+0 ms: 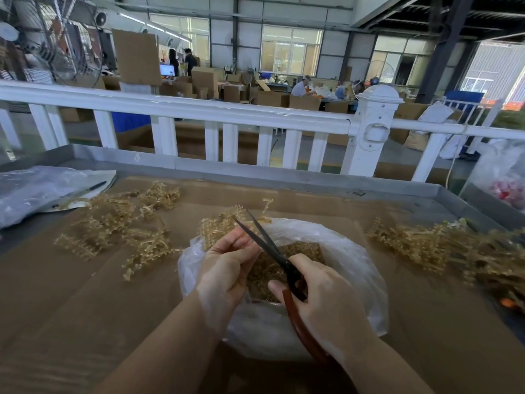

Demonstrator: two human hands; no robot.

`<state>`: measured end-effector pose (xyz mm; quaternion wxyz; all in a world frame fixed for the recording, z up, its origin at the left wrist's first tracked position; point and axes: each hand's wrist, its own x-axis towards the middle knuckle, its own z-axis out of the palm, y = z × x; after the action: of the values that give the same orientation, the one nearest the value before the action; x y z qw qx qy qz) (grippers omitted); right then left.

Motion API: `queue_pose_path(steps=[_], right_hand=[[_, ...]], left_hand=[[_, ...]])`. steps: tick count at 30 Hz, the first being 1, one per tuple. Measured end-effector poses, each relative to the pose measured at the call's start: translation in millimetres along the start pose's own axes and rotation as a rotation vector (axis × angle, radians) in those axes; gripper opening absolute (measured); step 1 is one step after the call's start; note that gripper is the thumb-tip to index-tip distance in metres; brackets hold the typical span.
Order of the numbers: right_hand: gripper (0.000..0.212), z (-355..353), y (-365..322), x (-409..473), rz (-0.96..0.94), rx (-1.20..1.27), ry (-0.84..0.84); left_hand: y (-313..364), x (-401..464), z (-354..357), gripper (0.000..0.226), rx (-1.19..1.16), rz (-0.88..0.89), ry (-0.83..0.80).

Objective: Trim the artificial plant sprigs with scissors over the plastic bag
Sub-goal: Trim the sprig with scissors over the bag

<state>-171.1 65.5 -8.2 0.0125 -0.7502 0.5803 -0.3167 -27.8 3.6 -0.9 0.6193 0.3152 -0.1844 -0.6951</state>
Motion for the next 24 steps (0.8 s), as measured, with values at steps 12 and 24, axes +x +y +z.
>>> queue_pose_path(steps=[12, 24], right_hand=[[0.01, -4.5, -2.6, 27.5, 0.279, 0.453, 0.19], [0.028, -0.8, 9.1, 45.3, 0.547, 0.532, 0.05]], left_hand=[[-8.8, -7.6, 1.4, 0.037, 0.432, 0.166, -0.037], [4.7, -14.1, 4.5, 0.034, 0.072, -0.238, -0.141]])
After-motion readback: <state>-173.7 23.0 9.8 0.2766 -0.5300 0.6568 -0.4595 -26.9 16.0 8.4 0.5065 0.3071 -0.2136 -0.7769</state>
